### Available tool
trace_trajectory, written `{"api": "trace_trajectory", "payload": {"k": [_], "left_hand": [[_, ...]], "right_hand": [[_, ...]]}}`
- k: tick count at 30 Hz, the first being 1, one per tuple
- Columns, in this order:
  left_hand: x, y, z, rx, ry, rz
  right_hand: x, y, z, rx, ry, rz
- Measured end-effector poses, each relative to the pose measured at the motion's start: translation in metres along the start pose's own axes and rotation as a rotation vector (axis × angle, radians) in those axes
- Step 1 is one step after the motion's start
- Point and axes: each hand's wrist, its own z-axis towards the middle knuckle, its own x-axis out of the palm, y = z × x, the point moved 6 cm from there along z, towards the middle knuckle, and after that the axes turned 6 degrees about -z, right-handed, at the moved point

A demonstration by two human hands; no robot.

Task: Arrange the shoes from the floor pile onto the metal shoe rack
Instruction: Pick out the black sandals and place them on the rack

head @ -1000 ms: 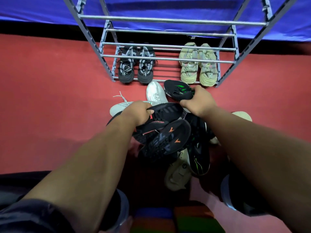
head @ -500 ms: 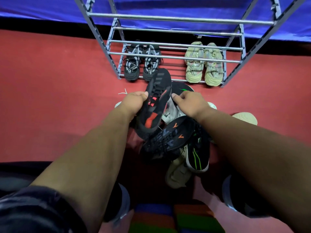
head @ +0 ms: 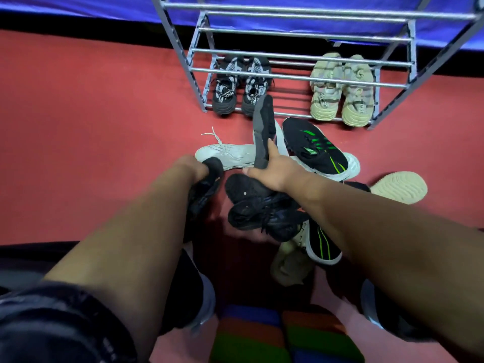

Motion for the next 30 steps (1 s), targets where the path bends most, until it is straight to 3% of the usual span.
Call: {"api": "trace_trajectory", "payload": {"k": [4, 8, 11, 18, 26, 30], "left_hand": [[0.042, 0.042, -0.018, -0.135, 0.296, 0.076], [0.051, 0.042, -0.020, -0.122, 0.132, 0.273], [0.045, 0.031, -0.023, -0.066, 0.126, 0.322], [0.019, 0.010, -0.029, -0.248, 0.430, -0.014], [-0.028, -0.059, -0.055, -0.068, 0.301, -0.013], [-0.047, -0.092, -0.073, 0.094, 0.111, 0.158]], "right_hand": [[0.008, 0.010, 0.001, 0.023, -0.024, -0.123], [0.007, 0.011, 0.003, 0.006, -0.112, -0.159], [0.004, 0.013, 0.002, -0.091, -0.222, -0.220], [-0.018, 0.005, -0.003, -0.120, -0.351, -0.276], [-0.031, -0.008, 0.009, 0.005, -0.074, -0.158], [-0.044, -0.005, -0.005, -0.062, -0.112, -0.107]]}}
